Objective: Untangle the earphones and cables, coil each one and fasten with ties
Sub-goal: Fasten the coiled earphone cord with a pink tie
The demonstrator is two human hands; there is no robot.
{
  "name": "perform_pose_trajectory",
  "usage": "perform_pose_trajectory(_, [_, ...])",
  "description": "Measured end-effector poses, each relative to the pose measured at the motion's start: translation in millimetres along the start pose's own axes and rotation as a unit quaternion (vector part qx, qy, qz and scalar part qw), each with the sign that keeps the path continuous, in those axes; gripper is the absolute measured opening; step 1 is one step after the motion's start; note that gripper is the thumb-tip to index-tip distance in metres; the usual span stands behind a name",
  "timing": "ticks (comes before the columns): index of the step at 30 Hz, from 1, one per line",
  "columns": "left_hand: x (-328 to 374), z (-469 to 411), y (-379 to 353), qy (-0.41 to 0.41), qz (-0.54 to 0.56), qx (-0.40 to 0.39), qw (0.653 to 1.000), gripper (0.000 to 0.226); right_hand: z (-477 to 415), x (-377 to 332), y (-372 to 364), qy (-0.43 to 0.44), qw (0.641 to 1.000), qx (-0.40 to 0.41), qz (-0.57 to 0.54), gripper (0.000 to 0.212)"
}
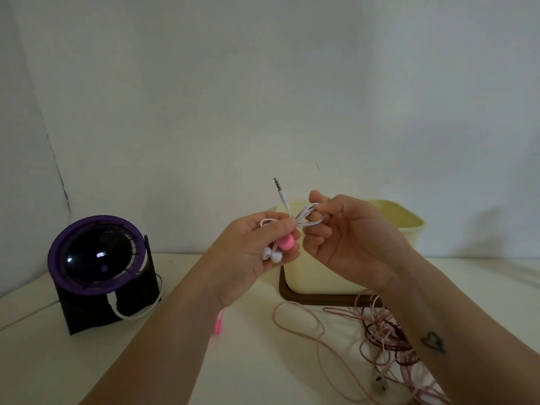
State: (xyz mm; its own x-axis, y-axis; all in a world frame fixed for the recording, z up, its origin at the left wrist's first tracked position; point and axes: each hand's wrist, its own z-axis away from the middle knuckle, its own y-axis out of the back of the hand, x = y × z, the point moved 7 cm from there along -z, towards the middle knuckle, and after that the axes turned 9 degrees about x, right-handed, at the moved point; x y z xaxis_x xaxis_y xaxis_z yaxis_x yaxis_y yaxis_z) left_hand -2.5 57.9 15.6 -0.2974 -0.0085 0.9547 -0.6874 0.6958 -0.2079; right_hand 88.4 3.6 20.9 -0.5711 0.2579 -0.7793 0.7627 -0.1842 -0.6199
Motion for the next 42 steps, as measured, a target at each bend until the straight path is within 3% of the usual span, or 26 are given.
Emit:
perform_pose_trajectory(5, [0, 2, 3, -0.01, -0.075, -0.011, 0.997, 0.026, 2, -9, 5, 0.035, 0.992, 0.003, 0.125, 0.018])
perform_pose_trajectory(8, [4, 2, 11, -0.029, -0.12, 0.016, 0.992, 0.033, 4, -22, 8, 0.131, 0.945, 0.003, 0.301, 0.017])
perform_pose_trajectory(10, [6, 2, 15, -0.031, -0.135, 0.016, 0.99, 0.042, 5, -25, 8, 0.148, 0.924, -0.001, 0.353, 0.008])
perform_pose_trajectory(14, [19, 6, 17, -0.067, -0.167, 0.003, 0.984, 0.045, 2, -25, 14, 0.139, 0.93, 0.017, 0.341, 0.004])
perform_pose_trajectory(20, [23, 5, 13, -0.142, -0.27, 0.04, 0.952, 0.021, 4, -11, 2, 0.148, 0.911, 0.0, 0.385, 0.015])
perform_pose_trajectory(26, [24, 5, 17, -0.161, -0.31, 0.03, 0.936, 0.01, 6, -12, -1, 0.168, 0.892, -0.007, 0.419, 0.018])
perform_pose_trajectory(29, [17, 4, 18, -0.128, -0.28, 0.018, 0.951, 0.01, 7, -13, -3, 0.188, 0.863, -0.004, 0.468, 0.016])
perform_pose_trajectory(37, [8, 0, 19, -0.046, -0.1, 0.017, 0.994, 0.03, 10, -27, -1, 0.196, 0.858, -0.002, 0.474, 0.008])
perform_pose_trajectory(40, [6, -3, 21, -0.042, 0.011, 0.035, 0.998, 0.037, 11, -41, 7, 0.236, 0.854, 0.047, 0.462, 0.009])
perform_pose_trajectory(42, [-3, -7, 23, -0.046, -0.014, 0.067, 0.997, 0.032, 11, -53, 16, 0.277, 0.844, 0.101, 0.448, 0.008])
